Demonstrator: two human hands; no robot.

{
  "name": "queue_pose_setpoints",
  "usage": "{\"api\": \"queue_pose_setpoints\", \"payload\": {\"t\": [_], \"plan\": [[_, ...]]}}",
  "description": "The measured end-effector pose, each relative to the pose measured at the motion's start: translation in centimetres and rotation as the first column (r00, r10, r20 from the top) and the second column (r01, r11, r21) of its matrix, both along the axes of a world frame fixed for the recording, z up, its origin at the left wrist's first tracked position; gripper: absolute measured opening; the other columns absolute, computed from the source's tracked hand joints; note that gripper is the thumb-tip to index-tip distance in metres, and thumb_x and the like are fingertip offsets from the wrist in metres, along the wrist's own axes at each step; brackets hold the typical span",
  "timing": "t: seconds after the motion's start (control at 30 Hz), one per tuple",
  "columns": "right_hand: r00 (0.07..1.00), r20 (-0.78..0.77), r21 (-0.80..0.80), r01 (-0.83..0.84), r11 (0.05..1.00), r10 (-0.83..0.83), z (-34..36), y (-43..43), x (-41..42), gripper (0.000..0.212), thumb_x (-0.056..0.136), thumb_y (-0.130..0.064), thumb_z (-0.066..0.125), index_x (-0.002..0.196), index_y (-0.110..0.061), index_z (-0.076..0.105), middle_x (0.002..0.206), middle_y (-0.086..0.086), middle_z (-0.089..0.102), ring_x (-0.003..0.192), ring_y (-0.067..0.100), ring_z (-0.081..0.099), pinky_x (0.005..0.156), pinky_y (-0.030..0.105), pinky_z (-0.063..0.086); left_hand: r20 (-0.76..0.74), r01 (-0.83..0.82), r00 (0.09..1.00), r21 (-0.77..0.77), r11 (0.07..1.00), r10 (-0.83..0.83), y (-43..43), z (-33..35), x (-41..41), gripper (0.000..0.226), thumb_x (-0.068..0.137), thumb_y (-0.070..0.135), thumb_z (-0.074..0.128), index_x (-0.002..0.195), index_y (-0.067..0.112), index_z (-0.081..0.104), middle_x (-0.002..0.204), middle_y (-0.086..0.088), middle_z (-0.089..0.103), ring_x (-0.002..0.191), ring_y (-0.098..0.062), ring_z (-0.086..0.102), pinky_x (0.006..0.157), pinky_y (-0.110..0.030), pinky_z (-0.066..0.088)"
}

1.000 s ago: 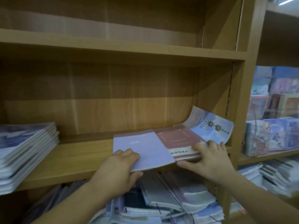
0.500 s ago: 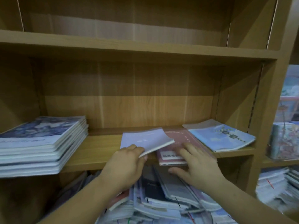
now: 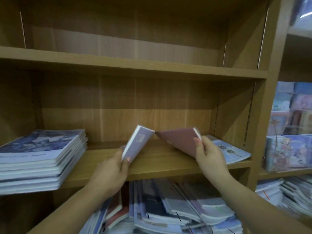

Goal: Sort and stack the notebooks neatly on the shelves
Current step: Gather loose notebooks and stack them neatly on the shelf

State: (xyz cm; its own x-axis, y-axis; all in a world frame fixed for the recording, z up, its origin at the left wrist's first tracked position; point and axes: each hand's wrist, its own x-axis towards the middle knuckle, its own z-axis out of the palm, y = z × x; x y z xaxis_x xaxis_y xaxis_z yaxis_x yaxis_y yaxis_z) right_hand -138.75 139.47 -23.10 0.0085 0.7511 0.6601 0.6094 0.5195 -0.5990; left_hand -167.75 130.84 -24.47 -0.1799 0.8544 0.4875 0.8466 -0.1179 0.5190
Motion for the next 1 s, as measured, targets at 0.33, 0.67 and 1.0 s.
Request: {"api": "queue_pose_setpoints", "payload": {"t": [0.33,0.67,1.0], "plan": [[0.952,-0.013,0.012,-0.304,0.952,0.305,-4.6,-4.8,-9.1,0.037,0.071,-0.049,0.086,0.060,-0.019,0.068,0.064,-0.012,0.060,0.067,0.001,0.057,0.067,0.018,0.046,-0.392,0.091,0.919,0.285,0.954,0.029,-1.5,3.2,2.7,0.046,0.094,0.019,0.046,0.138,0.032,0.048,0.113,-0.006,0.070,0.095,-0.035,0.068,0.073,-0.044,0.057],[0.955,-0.208,-0.362,-0.277,0.890,0.212,-4.2,-4.1,-0.8,0.034,0.079,-0.059,0.076,0.101,-0.034,0.068,0.087,-0.017,0.070,0.082,0.001,0.066,0.064,0.013,0.047,-0.222,0.153,0.956,-0.181,0.972,-0.192,-1.7,0.9,3.0,0.059,0.088,0.073,0.053,0.119,0.026,0.068,0.119,0.007,0.065,0.110,-0.014,0.061,0.095,-0.035,0.051],[0.890,-0.417,-0.546,-0.409,0.731,0.186,-3.7,-2.4,-4.4,0.047,0.095,-0.050,0.062,0.137,-0.033,0.050,0.079,0.021,0.069,0.055,0.029,0.063,0.054,0.035,0.056,0.919,0.222,0.389,-0.019,0.975,-0.070,-0.5,-4.3,4.3,0.037,0.100,0.009,0.061,0.134,0.024,0.057,0.118,0.000,0.073,0.101,-0.025,0.073,0.068,-0.031,0.060]]}}
